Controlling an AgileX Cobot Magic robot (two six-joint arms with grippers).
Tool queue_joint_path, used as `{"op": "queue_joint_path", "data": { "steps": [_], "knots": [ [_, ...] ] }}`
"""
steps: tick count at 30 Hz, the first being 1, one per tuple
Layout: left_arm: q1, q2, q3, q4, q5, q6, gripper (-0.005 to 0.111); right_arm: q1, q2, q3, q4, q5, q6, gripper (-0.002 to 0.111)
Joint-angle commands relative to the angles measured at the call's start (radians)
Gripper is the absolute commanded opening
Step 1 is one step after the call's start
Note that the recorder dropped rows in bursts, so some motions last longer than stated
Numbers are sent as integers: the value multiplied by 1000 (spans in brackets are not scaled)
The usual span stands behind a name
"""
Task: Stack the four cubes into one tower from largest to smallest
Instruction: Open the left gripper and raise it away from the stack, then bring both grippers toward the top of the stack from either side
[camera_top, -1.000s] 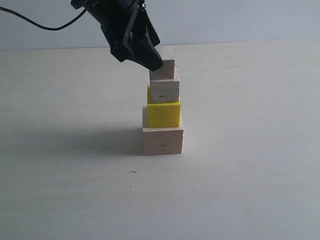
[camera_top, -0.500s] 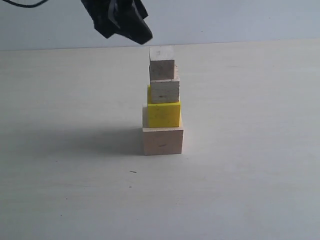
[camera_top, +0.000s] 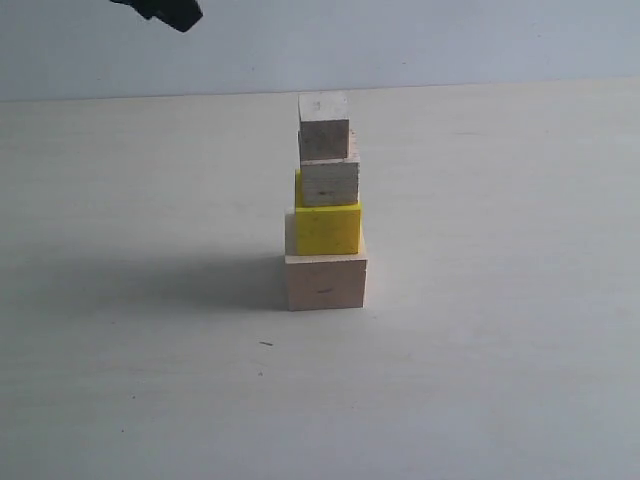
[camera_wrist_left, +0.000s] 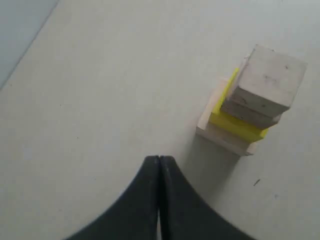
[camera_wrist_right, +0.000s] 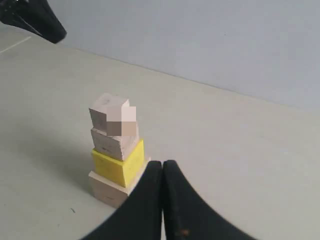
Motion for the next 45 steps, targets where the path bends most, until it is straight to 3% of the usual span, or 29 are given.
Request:
{"op": "queue_joint_path", "data": {
  "steps": [1,8,15,21,27,30,37,45],
  "knots": [
    [86,-8,3,-120,16,-17,0,-4,101,5,-50,-12,76,0],
    [153,-8,9,-194,6,-17,0,-4,273,5,-70,-97,182,0],
    [195,-8,92,-249,-101,22,0,-4,316,-3,-111,-230,296,0],
    [240,-8,211,-508,-152,168,0,-4,318,-77,-230,-107,441,0],
    [242,-8,291,-625,-178,203,0,-12,318,-101,-420,27,659,0],
    [242,-8,308,-678,-174,217,0,-34,322,-101,-444,-23,737,0],
    [242,-8,313,-703,-140,217,0,-38,395,-101,-477,-187,723,0],
    [242,-8,313,-709,-141,128,0,-41,506,-101,-423,-123,714,0]
  ]
}}
